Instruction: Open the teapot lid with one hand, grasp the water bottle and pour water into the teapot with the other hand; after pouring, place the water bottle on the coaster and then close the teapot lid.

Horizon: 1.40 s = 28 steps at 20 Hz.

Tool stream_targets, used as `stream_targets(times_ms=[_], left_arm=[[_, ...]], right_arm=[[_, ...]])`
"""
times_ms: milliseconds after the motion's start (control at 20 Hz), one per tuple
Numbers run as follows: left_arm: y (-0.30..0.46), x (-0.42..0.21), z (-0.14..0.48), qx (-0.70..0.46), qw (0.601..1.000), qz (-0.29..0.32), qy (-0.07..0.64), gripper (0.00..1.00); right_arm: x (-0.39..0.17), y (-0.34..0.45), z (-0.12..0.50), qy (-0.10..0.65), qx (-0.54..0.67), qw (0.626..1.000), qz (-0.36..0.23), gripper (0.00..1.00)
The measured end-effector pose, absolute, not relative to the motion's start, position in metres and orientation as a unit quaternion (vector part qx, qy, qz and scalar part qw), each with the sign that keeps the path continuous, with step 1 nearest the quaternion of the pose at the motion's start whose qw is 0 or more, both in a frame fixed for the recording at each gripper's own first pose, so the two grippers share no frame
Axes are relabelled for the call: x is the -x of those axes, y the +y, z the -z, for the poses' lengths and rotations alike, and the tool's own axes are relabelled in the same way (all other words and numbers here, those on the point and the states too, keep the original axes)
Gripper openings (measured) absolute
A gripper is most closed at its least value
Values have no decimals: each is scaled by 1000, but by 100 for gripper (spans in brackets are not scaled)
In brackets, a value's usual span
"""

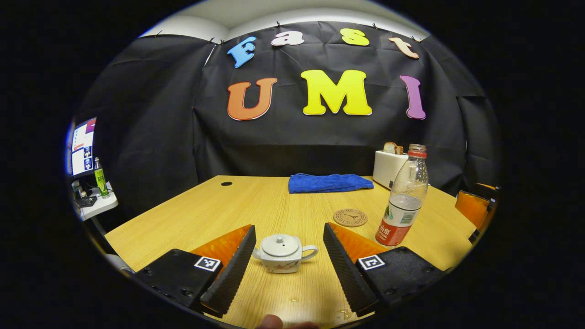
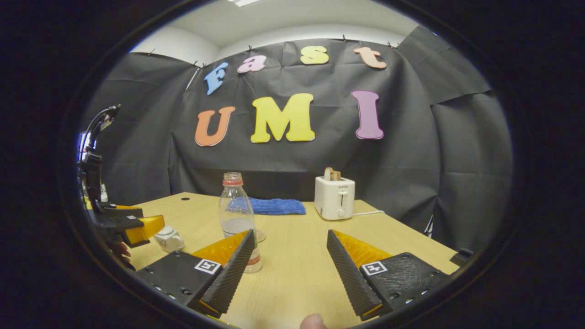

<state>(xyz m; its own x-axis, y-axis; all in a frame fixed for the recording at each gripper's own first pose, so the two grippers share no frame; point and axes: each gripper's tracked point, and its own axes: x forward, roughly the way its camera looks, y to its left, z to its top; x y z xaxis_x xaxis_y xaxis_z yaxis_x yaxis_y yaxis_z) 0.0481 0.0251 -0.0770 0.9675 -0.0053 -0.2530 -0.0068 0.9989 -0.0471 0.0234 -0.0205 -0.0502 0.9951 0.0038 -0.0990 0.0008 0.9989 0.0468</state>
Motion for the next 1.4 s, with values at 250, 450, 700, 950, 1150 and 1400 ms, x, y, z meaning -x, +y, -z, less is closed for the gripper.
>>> stream_targets(times_ms=[250,450,700,950,1150,1400], left_arm=[[26,-62,88,1,989,4,147,83],[32,-74,98,-12,986,1,168,65],[30,-78,105,-25,983,9,182,46],[31,-79,113,-28,981,6,191,30],[37,-80,112,-35,981,-6,192,10],[38,-81,112,-33,982,4,188,4]], right_arm=[[-31,-29,59,58,-32,998,4,99],[-37,-38,72,76,-39,996,11,96],[-42,-44,79,82,-46,995,18,95],[-42,-42,78,82,-39,996,15,96],[-43,-34,76,79,-35,996,-4,98],[-48,-12,78,90,-30,995,-40,96]])
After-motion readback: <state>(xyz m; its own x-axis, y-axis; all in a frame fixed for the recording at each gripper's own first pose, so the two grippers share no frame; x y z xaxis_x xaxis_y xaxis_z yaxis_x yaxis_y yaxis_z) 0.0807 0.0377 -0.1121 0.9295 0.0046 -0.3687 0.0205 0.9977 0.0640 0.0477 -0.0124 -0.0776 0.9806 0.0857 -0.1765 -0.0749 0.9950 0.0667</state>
